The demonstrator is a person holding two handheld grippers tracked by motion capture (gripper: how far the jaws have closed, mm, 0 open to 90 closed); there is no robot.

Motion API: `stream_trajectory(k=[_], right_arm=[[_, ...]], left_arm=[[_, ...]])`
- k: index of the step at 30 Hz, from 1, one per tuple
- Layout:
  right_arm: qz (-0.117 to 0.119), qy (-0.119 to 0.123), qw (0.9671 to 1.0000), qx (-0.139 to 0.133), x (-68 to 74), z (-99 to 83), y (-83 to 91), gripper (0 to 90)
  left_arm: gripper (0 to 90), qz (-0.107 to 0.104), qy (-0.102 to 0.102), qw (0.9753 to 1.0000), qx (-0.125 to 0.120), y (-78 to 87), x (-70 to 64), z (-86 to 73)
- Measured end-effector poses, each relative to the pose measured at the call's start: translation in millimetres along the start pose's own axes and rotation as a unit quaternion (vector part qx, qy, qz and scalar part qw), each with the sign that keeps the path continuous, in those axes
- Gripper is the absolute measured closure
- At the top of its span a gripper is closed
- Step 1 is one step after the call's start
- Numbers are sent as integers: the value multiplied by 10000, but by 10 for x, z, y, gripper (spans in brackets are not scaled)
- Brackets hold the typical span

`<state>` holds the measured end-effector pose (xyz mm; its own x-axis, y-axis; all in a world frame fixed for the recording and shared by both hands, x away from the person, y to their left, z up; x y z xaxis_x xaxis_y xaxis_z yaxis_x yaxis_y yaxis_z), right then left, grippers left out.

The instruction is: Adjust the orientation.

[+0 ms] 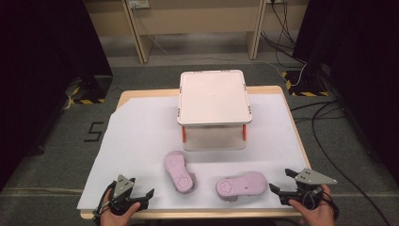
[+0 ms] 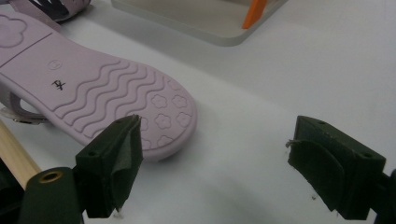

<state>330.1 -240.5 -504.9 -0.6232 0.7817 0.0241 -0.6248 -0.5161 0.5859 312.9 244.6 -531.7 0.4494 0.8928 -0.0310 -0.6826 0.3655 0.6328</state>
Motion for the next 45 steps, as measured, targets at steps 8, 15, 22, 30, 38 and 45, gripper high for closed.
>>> stream_trajectory(k=[8, 15, 22, 30, 38, 45], right_arm=[[355, 249, 9990, -112, 219, 54, -7, 184], [725, 596, 9954, -208, 518, 127, -46, 199], [866, 880, 9922, -163, 703, 135, -128, 203], [642, 1374, 9884, 39, 801, 123, -267, 203], [194, 1778, 9838, 119, 756, 202, -443, 283], [-21, 2019, 9792, 204, 650, 312, -575, 414]], left_arm=[[149, 2, 14, 10000, 4, 3, 17, 0], [149, -2, 2, 10000, 15, 1, 16, 2], [150, -4, -7, 10000, 20, -4, 20, 2], [150, -10, -4, 10000, 10, -6, 22, 6], [152, -16, 10, 10000, -3, -14, 19, 11], [153, -38, 13, 10000, -22, -8, 20, 15]])
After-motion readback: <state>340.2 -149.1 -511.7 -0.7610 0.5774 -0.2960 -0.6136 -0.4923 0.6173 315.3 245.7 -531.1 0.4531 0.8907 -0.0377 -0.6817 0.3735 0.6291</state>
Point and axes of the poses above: each handheld gripper's, and its own axes: y roughly backward along the jaws, z roughly out of its top, x roughly to its left, the point moved 7 cm from there along -y, roughly forward along the jaws, and after that the axes turned 2 degrees about x, right-handed, at the moved point
